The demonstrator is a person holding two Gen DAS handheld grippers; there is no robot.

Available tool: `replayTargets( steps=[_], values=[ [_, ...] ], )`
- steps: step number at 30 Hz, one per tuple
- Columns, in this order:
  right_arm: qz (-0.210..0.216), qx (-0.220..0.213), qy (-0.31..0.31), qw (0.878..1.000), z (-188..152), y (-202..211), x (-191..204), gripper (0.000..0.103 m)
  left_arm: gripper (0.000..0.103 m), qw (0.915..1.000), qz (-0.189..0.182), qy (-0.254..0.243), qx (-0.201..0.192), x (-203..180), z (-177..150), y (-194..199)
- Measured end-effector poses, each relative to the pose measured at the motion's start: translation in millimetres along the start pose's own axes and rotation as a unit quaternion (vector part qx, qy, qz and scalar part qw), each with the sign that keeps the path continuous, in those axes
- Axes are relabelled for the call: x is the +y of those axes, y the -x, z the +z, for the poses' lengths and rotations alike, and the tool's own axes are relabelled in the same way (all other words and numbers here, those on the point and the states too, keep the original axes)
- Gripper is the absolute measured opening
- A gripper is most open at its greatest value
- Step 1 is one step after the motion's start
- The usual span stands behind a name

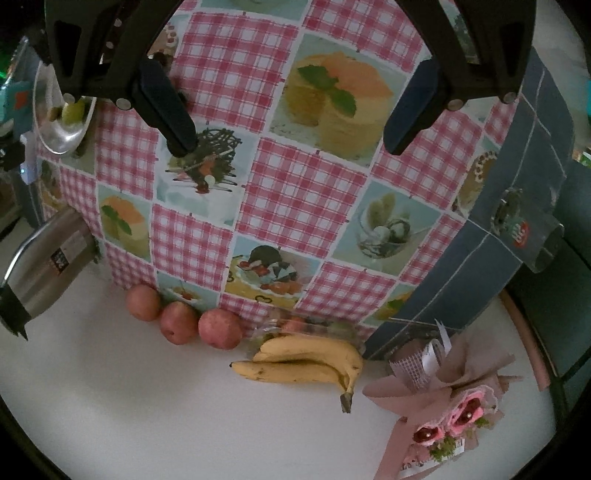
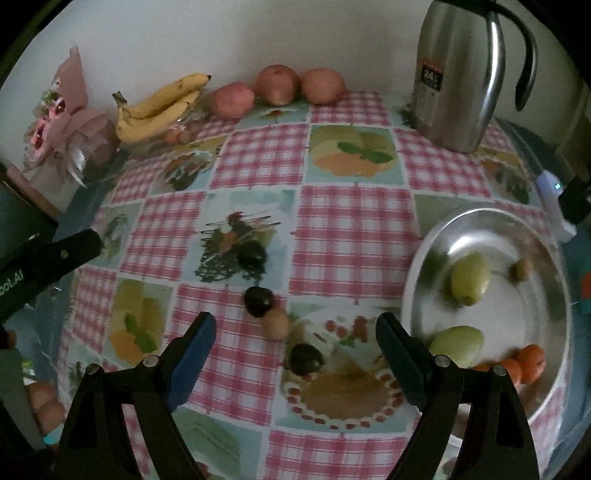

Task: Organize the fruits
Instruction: 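Grasp a dark plum with the right tool while the left grasps a brown kiwi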

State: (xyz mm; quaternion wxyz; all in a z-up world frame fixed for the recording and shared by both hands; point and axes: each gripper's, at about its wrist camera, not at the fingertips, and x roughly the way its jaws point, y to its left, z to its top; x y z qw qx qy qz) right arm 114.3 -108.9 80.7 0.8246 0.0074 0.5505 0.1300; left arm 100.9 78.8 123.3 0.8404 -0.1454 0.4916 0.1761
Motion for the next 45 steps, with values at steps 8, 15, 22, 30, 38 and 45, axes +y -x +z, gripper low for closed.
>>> replayTargets(
  steps=[8, 15, 22, 30, 38, 45],
  values=[
    [-0.008, 0.029, 0.005, 1.0, -6.2, -22.0, -0.5, 0.087, 0.103, 0.9988, -0.016, -0.01, 0.046, -11.0, -6.2, -25.5],
    [-0.012, 0.058, 0.007, 0.998, -12.9, -38.9, -3.1, 0.072, 0.103, 0.9941, -0.014, -0.023, 0.106, -22.9, -26.6, -62.8],
    [-0.018, 0.09, 0.004, 0.996, -20.7, -54.4, -6.4, 0.055, 0.103, 0.9882, -0.022, -0.014, 0.151, -30.2, -42.8, -87.2],
    [-0.035, 0.092, 0.02, 0.995, -26.1, -54.4, -4.2, 0.032, 0.103, 0.9863, -0.027, -0.011, 0.162, -33.9, -48.6, -92.3],
    [-0.014, 0.09, 0.014, 0.996, -24.1, -49.9, -1.1, 0.027, 0.103, 0.9861, -0.036, 0.005, 0.162, -34.7, -47.5, -91.5],
    [-0.009, 0.068, -0.004, 0.998, -15.4, -35.5, -12.5, 0.027, 0.1, 0.9834, -0.067, 0.019, 0.167, -34.9, -42.7, -86.1]
  ],
)
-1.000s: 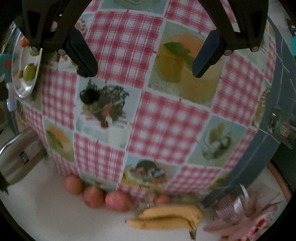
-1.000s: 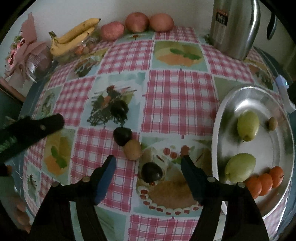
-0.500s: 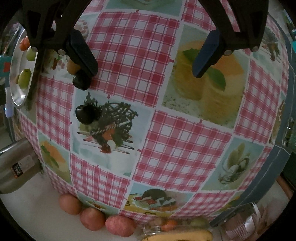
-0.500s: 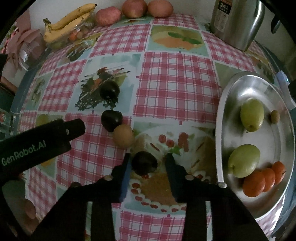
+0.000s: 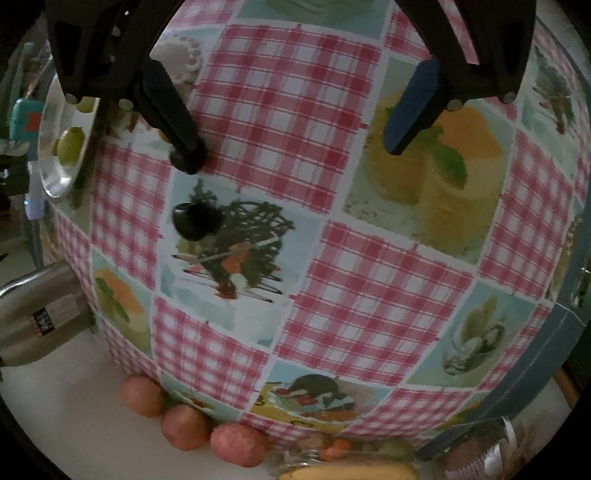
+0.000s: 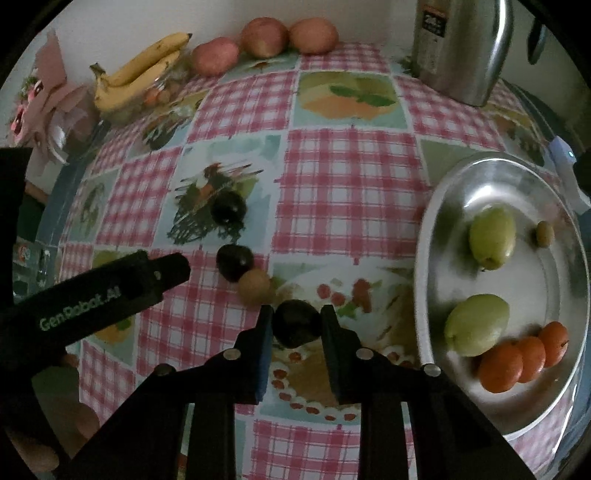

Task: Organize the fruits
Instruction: 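Grasp a dark plum with the right tool while the left grasps a brown kiwi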

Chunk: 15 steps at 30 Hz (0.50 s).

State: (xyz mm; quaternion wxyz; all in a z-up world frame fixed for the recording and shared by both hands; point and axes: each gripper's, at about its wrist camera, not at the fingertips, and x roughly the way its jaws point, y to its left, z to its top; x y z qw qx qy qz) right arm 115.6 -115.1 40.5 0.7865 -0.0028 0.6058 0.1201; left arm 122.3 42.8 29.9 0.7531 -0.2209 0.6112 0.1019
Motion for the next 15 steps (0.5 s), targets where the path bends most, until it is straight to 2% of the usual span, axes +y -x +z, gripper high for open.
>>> replayTargets(
  steps=[7, 11, 15],
  values=[
    [-0.005, -0.015, -0.027, 1.0, 3.8, 13.3, -20.8, 0.027, 0.083, 0.9983, -0.055, -0.01, 0.016, -23.9, -2.9, 0.8],
    [-0.004, -0.026, -0.046, 0.999, 7.2, 23.0, -31.1, 0.027, 0.077, 0.9969, -0.071, -0.029, 0.016, -41.3, -3.9, 1.4],
    [0.002, -0.031, -0.063, 0.998, 7.6, 29.2, -41.4, 0.027, 0.061, 0.9952, -0.086, -0.043, 0.022, -56.4, -6.8, -1.5]
  ],
)
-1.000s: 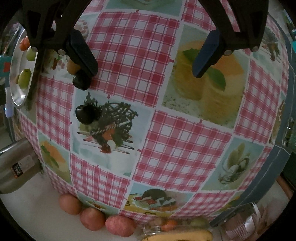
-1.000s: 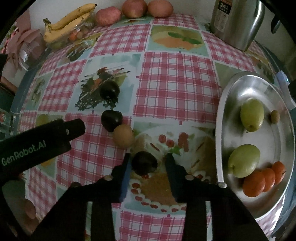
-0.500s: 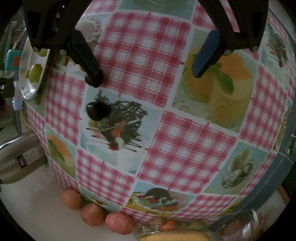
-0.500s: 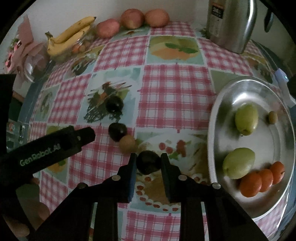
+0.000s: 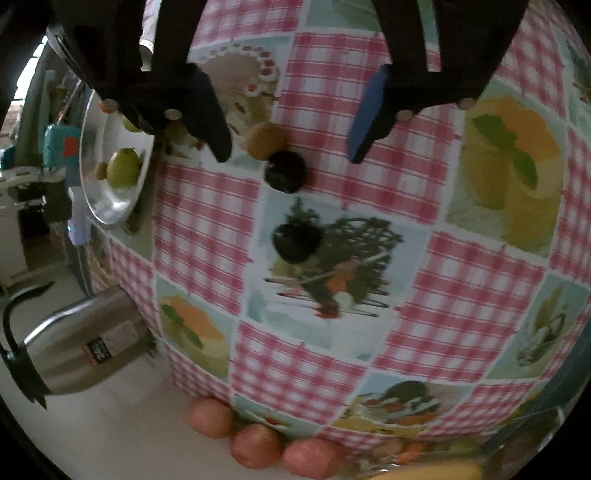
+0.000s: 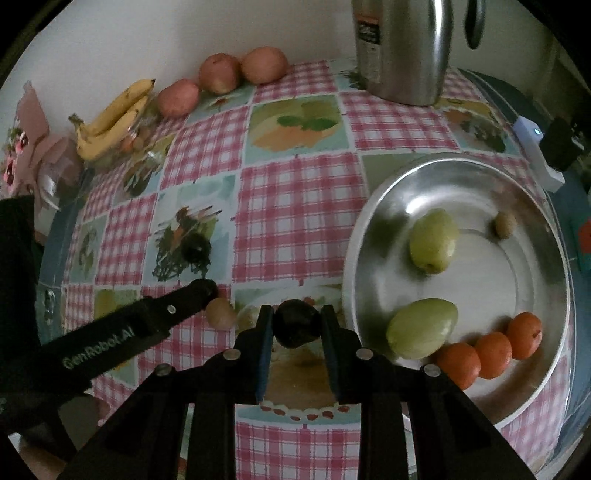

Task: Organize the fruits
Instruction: 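Grasp a dark plum with the right tool while the left grasps a brown kiwi, then carry the held plum and kiwi over the steel tray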

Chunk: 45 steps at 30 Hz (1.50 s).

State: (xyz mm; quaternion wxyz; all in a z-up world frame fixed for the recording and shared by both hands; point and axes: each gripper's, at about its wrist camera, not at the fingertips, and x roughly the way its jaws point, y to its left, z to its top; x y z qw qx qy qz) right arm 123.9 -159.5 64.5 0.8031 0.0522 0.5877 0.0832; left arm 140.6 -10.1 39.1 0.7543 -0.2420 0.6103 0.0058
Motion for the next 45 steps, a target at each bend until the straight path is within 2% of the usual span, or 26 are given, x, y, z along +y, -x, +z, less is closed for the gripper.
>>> replayTargets(
  steps=[9, 16, 22, 34, 39, 45],
  values=[
    [0.009, -0.007, -0.016, 1.0, 0.8, 7.1, -8.9, 0.027, 0.042, 0.9998, -0.006, -0.003, 0.02, -6.9, -2.1, -14.6],
    [0.012, -0.008, -0.017, 1.0, 1.1, 7.3, -10.4, 0.027, 0.028, 0.9997, -0.01, -0.01, 0.021, -13.4, -2.3, -18.2],
    [0.019, -0.012, -0.021, 1.0, 1.9, 11.2, -12.3, 0.027, 0.027, 0.9996, -0.002, -0.015, 0.023, -17.5, -3.0, -18.5],
    [0.026, -0.01, -0.035, 0.999, 2.7, 9.9, -21.5, 0.027, 0.026, 0.9996, -0.016, -0.023, -0.001, -25.5, -0.6, 5.2],
    [0.01, -0.014, -0.052, 0.998, 5.7, 11.8, -39.9, 0.027, 0.026, 0.9992, -0.023, -0.032, -0.008, -34.6, -1.0, 10.5],
    [-0.01, -0.016, -0.109, 0.994, 7.4, 15.9, -81.2, 0.027, 0.026, 0.9974, -0.029, -0.064, -0.016, -63.0, -7.7, 14.8]
  ],
)
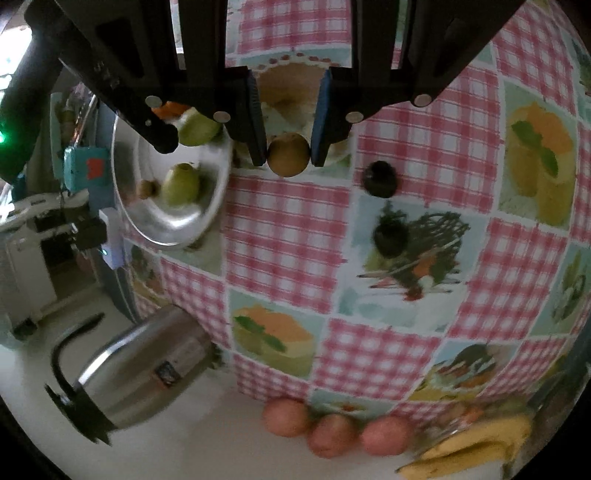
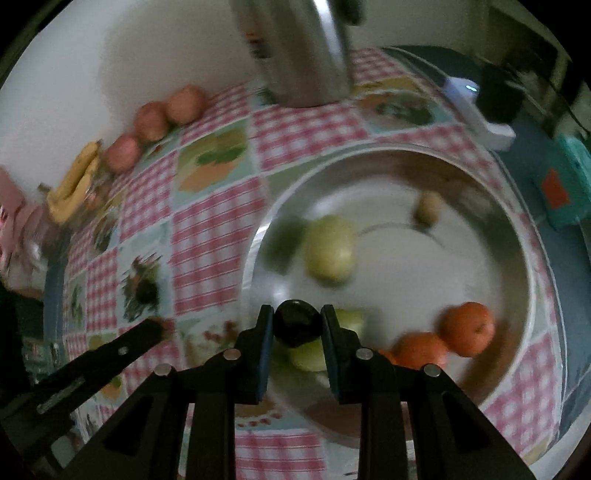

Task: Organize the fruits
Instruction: 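Carry the held plum and kiwi over the steel tray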

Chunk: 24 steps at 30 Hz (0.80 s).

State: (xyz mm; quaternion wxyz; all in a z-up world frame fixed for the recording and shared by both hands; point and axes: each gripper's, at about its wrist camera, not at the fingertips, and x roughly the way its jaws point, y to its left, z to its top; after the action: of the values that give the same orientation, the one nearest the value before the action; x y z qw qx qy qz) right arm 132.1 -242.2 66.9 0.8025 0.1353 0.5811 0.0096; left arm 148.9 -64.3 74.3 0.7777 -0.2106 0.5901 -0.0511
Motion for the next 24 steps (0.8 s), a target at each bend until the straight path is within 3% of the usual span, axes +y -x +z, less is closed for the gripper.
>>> replayTargets(
  steps=[13, 24],
  values=[
    [-0.035, -0.029, -0.067, 0.997, 7.5, 22.3, -61.4, 0.027, 0.026, 0.9962, -0.02, -0.084, -0.011, -63.0, -21.9, -13.7],
    [-0.036, -0.02, -0.065, 0.997, 7.2, 18.2, -60.8, 0.027, 0.026, 0.9948, -0.024, -0.098, -0.014, -70.0, -27.1, -33.2]
  ],
)
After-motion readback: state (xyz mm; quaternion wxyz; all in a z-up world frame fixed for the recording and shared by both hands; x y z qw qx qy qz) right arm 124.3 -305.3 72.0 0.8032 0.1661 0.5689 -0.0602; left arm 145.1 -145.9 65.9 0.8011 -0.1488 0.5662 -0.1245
